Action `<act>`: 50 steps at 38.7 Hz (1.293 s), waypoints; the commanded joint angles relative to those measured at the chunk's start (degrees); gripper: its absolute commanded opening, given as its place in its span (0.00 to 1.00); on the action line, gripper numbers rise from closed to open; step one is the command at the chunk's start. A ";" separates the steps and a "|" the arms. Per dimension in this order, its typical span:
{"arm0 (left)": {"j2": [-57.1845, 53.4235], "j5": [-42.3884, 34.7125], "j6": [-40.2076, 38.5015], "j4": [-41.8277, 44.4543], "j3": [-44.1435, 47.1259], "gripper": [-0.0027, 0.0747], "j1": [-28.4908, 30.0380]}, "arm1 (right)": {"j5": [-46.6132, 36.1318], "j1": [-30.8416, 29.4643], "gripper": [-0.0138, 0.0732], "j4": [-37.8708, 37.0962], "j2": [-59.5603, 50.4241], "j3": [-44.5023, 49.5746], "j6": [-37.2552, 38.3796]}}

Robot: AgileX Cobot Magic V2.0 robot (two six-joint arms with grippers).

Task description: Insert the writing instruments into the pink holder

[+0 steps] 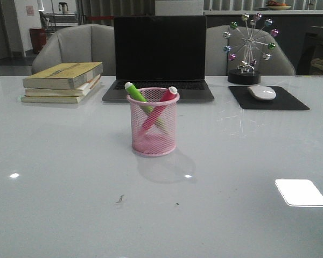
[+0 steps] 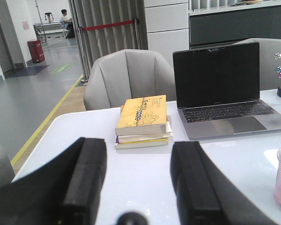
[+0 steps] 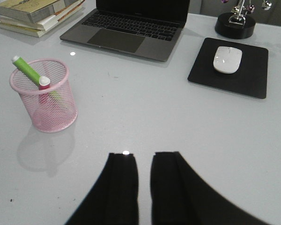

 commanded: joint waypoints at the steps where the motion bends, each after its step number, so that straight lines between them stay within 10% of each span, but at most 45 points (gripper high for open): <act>1: 0.19 -4.75 -0.08 -0.58 -1.68 0.53 0.22 | -2.53 -0.01 0.26 2.09 -0.02 -1.55 0.12; 40: 0.19 -4.64 -0.08 -0.58 -1.68 0.53 0.22 | -1.62 -0.01 0.19 1.87 -0.79 -1.55 0.12; 50: 0.19 -4.64 -0.08 -0.58 -1.68 0.53 0.22 | -6.22 -0.01 0.19 -14.28 -10.06 -1.55 0.12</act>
